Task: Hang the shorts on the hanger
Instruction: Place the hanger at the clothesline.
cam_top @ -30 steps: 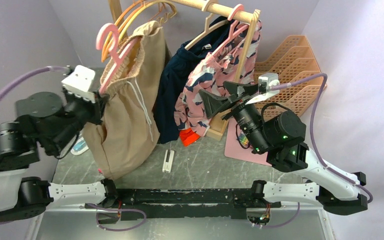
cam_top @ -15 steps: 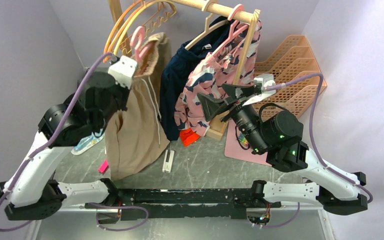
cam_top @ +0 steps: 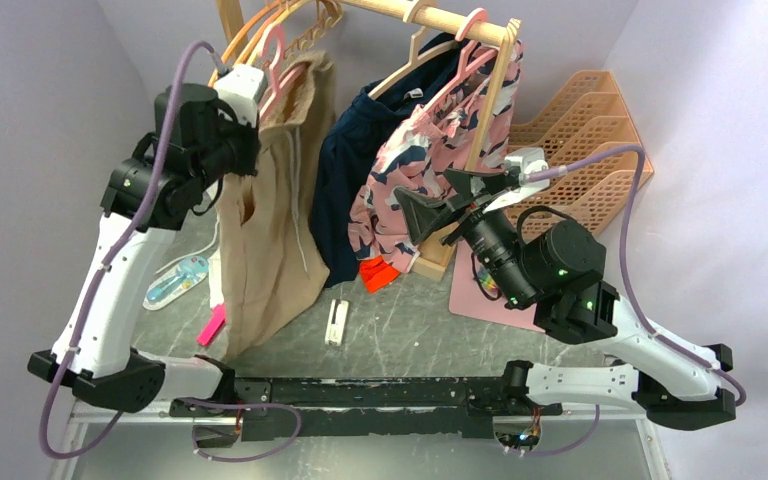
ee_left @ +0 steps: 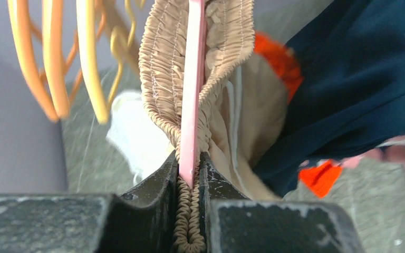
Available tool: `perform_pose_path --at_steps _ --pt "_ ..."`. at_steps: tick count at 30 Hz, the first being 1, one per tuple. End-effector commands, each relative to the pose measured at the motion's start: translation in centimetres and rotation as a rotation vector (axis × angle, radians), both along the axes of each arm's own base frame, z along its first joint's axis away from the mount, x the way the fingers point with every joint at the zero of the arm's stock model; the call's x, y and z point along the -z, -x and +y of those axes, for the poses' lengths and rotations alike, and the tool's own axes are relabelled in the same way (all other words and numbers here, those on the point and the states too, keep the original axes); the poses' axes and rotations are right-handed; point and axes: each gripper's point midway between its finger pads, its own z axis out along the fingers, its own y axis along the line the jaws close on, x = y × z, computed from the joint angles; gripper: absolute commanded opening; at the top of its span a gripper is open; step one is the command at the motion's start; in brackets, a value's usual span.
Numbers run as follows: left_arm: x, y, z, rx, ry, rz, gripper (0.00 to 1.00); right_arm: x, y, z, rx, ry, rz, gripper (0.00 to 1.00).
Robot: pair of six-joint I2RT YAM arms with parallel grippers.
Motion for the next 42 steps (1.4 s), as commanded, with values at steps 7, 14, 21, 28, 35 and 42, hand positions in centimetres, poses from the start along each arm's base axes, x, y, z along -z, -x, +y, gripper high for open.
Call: perform_pose_path --at_steps 7,14,21,28,35,42 --pt "-7.2 0.3 -6.4 0.278 0.182 -0.167 0.07 -1.7 0.1 -2.2 0.046 -0.006 -0.038 0.97" --pt "-2.7 -2.4 -6.5 0.237 0.099 -0.074 0.07 -1.3 0.1 -2.8 0.065 0.008 -0.038 0.97" --pt "-1.7 -5.2 -8.1 0.259 0.105 -0.047 0.07 -1.1 0.2 -4.2 0.085 0.01 -0.037 0.98" --pt "-2.7 -7.7 -9.7 0.277 0.125 -0.068 0.07 -0.5 0.5 -5.3 0.099 0.01 -0.025 0.98" --pt "-3.7 -9.5 -11.3 0.307 0.155 -0.103 0.07 -0.3 0.6 -5.9 0.104 0.009 -0.019 0.98" --pt "-3.2 -11.2 -12.4 0.323 0.166 -0.118 0.07 -0.2 0.6 -6.0 0.111 0.019 -0.019 0.97"
